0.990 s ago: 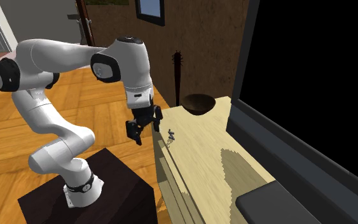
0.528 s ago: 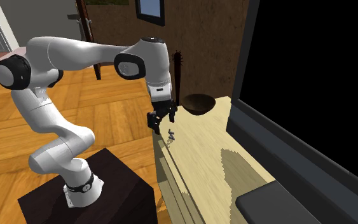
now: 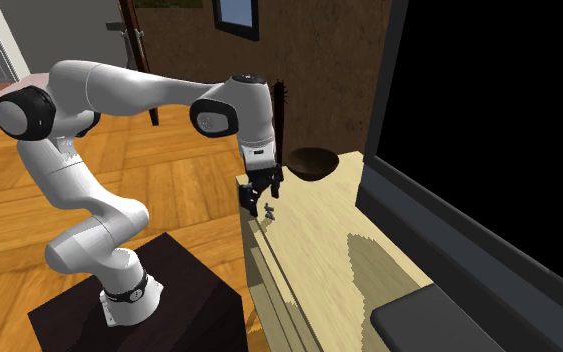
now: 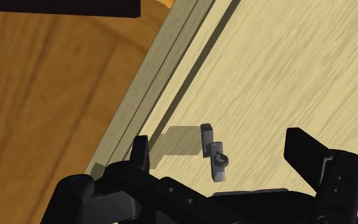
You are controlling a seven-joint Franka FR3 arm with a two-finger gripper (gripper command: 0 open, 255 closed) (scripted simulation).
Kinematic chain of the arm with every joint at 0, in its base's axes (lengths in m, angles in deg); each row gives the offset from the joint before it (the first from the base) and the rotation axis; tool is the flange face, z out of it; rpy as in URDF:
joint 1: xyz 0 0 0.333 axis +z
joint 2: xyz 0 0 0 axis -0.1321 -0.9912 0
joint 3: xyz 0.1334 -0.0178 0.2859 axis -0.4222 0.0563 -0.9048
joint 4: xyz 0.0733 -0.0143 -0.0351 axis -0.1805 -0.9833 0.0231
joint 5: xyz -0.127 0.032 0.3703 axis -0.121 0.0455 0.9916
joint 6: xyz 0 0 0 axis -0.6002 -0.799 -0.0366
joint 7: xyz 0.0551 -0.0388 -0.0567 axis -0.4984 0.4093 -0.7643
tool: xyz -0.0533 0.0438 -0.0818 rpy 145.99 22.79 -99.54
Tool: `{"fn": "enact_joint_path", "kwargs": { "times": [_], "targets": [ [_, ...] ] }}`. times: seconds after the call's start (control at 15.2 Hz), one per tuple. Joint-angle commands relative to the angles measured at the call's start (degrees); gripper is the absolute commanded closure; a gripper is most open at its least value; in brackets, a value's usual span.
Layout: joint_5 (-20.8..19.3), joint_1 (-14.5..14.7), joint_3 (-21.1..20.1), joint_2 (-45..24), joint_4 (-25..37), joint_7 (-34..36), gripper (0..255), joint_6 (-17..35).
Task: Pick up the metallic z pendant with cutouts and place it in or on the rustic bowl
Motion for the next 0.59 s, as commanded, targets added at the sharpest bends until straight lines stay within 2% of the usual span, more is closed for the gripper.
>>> {"fn": "enact_joint_path", "kwargs": {
  "times": [0.0,0.46,0.53],
  "targets": [
    [0.07,0.01,-0.31,-0.25,-0.94,0.03,0,1.22],
    [0.07,0.0,-0.31,-0.27,-0.92,0.03,0,1.22],
    [0.07,0.0,-0.31,-0.27,-0.92,0.03,255,1.22]
  ]
}}
